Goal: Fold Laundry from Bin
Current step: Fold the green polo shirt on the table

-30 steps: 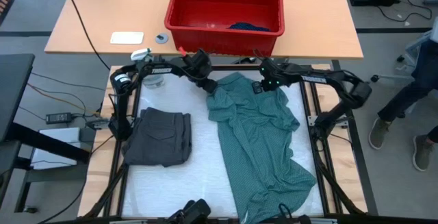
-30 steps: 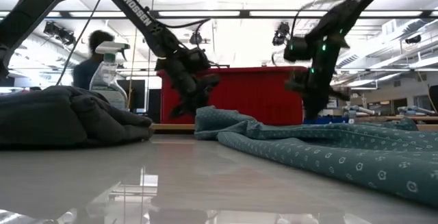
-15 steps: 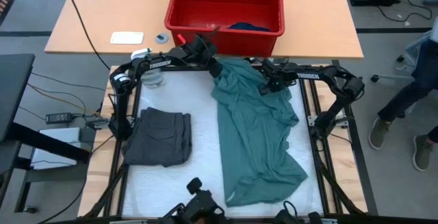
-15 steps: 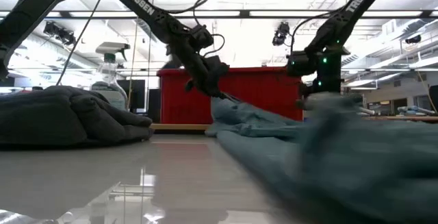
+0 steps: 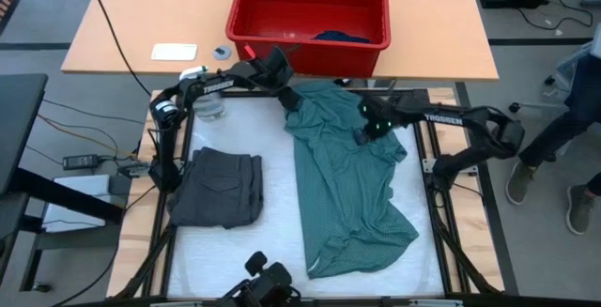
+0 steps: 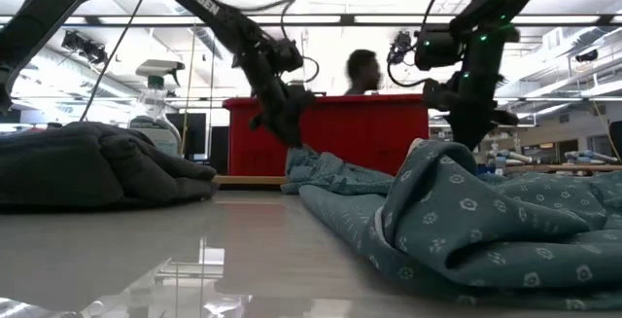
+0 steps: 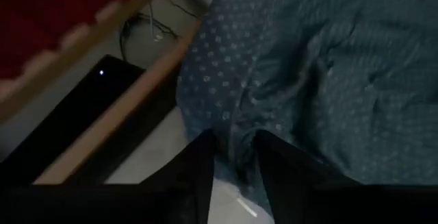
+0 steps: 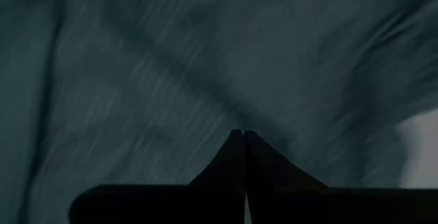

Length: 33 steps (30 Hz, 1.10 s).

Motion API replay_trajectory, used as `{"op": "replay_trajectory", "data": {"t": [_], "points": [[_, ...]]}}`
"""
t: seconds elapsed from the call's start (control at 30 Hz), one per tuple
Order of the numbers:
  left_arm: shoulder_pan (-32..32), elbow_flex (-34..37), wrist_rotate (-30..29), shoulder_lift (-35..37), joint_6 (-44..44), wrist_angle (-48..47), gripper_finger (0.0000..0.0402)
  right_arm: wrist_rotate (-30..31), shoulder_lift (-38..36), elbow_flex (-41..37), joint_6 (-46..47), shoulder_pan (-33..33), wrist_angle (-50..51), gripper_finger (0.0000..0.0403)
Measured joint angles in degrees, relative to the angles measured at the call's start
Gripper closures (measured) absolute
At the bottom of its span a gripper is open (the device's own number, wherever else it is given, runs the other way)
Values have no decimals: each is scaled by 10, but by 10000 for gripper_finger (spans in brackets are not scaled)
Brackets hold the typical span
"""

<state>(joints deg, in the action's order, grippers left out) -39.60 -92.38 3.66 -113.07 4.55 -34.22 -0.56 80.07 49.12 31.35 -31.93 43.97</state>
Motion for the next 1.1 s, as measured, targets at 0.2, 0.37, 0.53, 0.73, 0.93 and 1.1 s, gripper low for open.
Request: {"op": "replay_trajectory", "data": {"t": [0.2, 0.37, 0.53, 0.73, 0.93, 1.1], "points": [[12, -64, 7, 33, 5, -53, 254, -42, -48, -57, 102, 120, -6, 401], [65, -78, 24, 65, 41, -84, 248, -22, -90, -82, 173, 228, -4, 402], [182, -52, 19, 99, 121, -95, 243, -12, -117, -104, 224, 326, -9, 402], [339, -6, -14, 102, 189, -101, 216, -5, -122, -131, 310, 423, -61, 402], [457, 84, -11, 99, 257, 53, 195, 2, -105, -133, 437, 529, -138, 402], [514, 168, -63, 94, 288, 218, 194, 29, -50, -98, 522, 612, -149, 403]]}}
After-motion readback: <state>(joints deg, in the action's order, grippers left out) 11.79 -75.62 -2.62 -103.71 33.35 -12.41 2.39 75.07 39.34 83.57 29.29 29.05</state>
